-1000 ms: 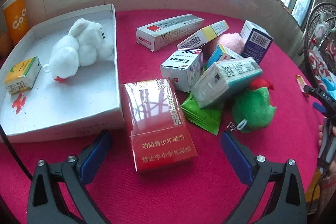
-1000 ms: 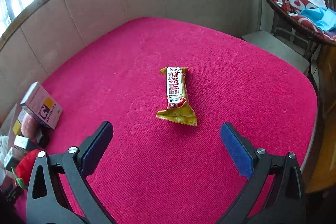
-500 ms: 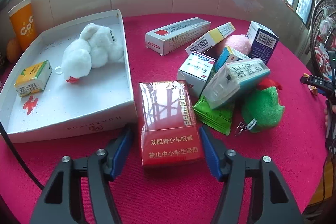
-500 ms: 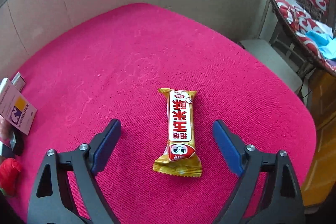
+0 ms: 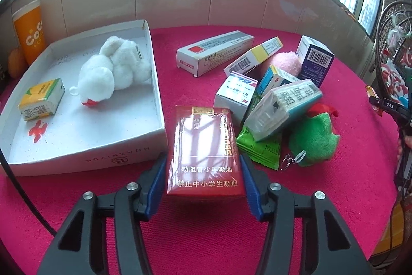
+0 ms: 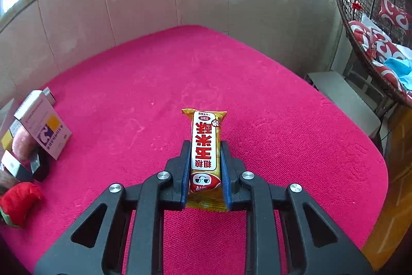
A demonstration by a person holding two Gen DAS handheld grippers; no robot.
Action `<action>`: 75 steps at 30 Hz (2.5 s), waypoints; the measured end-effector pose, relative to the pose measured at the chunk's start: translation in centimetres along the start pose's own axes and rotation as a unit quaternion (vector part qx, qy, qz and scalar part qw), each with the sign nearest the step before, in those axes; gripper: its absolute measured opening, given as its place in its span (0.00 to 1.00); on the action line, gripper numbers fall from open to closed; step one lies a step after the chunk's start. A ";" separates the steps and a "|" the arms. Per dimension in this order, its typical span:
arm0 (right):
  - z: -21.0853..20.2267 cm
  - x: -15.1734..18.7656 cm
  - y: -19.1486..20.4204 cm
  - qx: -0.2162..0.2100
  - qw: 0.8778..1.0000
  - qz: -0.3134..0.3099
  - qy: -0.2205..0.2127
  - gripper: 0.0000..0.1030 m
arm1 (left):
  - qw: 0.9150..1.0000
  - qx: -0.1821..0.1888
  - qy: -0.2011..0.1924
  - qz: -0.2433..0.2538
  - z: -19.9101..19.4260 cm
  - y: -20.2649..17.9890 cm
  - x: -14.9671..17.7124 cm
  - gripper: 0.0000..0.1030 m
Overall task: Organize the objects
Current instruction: 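Grasp the red cigarette pack with the left tool while the right tool grasps the yellow snack bar, then carry the cigarette pack with the left tool while the right tool carries the snack bar to the tray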
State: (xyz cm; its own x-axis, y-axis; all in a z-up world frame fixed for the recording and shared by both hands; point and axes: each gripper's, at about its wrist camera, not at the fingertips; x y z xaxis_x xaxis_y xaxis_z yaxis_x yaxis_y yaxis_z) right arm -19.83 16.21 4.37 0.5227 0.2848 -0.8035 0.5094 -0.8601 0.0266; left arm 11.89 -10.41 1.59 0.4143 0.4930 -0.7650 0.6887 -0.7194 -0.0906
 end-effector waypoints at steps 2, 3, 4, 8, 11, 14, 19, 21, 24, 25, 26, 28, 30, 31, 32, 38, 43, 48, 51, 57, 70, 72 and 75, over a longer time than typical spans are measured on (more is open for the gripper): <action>-0.2 0.0 -0.1 -0.006 1.000 0.005 -0.006 0.19 | 1.000 0.000 -0.013 0.010 -0.5 -0.4 0.0 0.53; -0.2 0.0 -0.2 -0.006 1.000 0.008 -0.008 0.19 | 1.000 0.000 -0.021 0.017 -0.8 -0.6 0.0 0.53; -0.4 0.0 -0.3 -0.007 1.000 0.012 -0.011 0.19 | 0.999 0.000 -0.028 0.023 -1.0 -0.8 0.0 0.53; -0.9 0.0 -0.6 -0.005 0.999 0.027 -0.030 0.19 | 0.997 0.002 -0.060 0.044 -2.6 -1.6 0.1 0.53; -1.6 0.0 -0.3 0.002 0.998 0.028 -0.052 0.19 | 0.995 0.003 -0.080 0.053 -3.5 -2.0 0.1 0.53; -2.5 0.2 0.7 -0.005 0.997 0.032 -0.073 0.19 | 0.994 0.004 -0.090 0.057 -3.8 -2.1 0.1 0.53; -4.1 1.1 3.6 -0.034 0.992 0.050 -0.109 0.19 | 0.993 0.001 -0.102 0.051 -4.1 -1.8 0.1 0.53; -4.6 1.5 5.4 -0.048 0.991 0.038 -0.117 0.19 | 0.993 0.000 -0.108 0.047 -4.3 -1.6 0.1 0.53; -5.1 2.1 8.0 -0.073 0.990 0.016 -0.118 0.19 | 0.992 -0.002 -0.115 0.041 -4.6 -1.4 0.1 0.53; -5.2 2.3 8.8 -0.080 0.990 0.010 -0.118 0.19 | 0.992 -0.002 -0.118 0.040 -4.7 -1.3 0.1 0.53; -5.4 2.4 9.5 -0.088 0.989 0.003 -0.117 0.19 | 0.992 -0.001 -0.120 0.039 -4.7 -1.2 0.1 0.53; -5.7 2.7 10.8 -0.103 0.988 -0.009 -0.116 0.19 | 0.991 -0.003 -0.126 0.037 -5.0 -1.0 0.1 0.53; -5.8 3.0 12.0 -0.117 0.987 -0.019 -0.111 0.19 | 0.991 -0.006 -0.130 0.035 -5.2 -0.8 0.1 0.53; -5.8 3.1 12.6 -0.123 0.986 -0.025 -0.108 0.19 | 0.991 -0.006 -0.131 0.033 -5.3 -0.7 0.1 0.53; -6.0 3.3 13.3 -0.129 0.985 -0.030 -0.108 0.19 | 0.991 -0.007 -0.132 0.032 -5.4 -0.5 0.1 0.53; -6.9 4.3 16.1 -0.158 0.981 -0.057 -0.100 0.19 | 0.991 -0.018 -0.135 0.012 -5.8 1.0 0.2 0.53; -7.7 4.8 18.4 -0.184 0.976 -0.075 -0.094 0.19 | 0.991 -0.039 -0.132 -0.006 -6.1 2.6 0.3 0.53; -8.7 5.2 20.8 -0.210 0.969 -0.097 -0.090 0.19 | 0.990 -0.047 -0.134 -0.027 -6.5 4.3 0.5 0.53; -9.1 5.4 22.4 -0.226 0.964 -0.107 -0.086 0.19 | 0.989 -0.051 -0.136 -0.033 -6.7 5.0 0.5 0.53; -9.8 6.0 25.1 -0.249 0.956 -0.127 -0.084 0.19 | 0.987 -0.065 -0.140 -0.047 -7.1 6.3 0.6 0.53; -11.2 6.6 31.3 -0.305 0.936 -0.166 -0.065 0.19 | 0.975 -0.124 -0.165 -0.077 -8.9 11.3 -0.2 0.52; -11.5 6.9 32.4 -0.311 0.932 -0.175 -0.062 0.19 | 0.973 -0.132 -0.171 -0.080 -9.3 12.1 -0.4 0.52; -11.5 7.2 33.6 -0.319 0.928 -0.185 -0.056 0.19 | 0.972 -0.133 -0.167 -0.099 -9.5 13.6 -0.7 0.52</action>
State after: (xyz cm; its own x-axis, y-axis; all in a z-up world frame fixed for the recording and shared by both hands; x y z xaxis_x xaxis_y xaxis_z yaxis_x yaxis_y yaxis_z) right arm 8.97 -5.78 6.34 0.1750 0.4337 -0.8839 0.9596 -0.2760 0.0546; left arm 26.61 -15.93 6.92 0.0724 0.3907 -0.9177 0.8835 -0.4521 -0.1228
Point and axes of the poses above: each gripper's, at about its wrist camera, not at the fingertips, and z roughly the way its jaws point, y to its left, x to its underside, and after that the axes turned 7 degrees about -y, right-handed
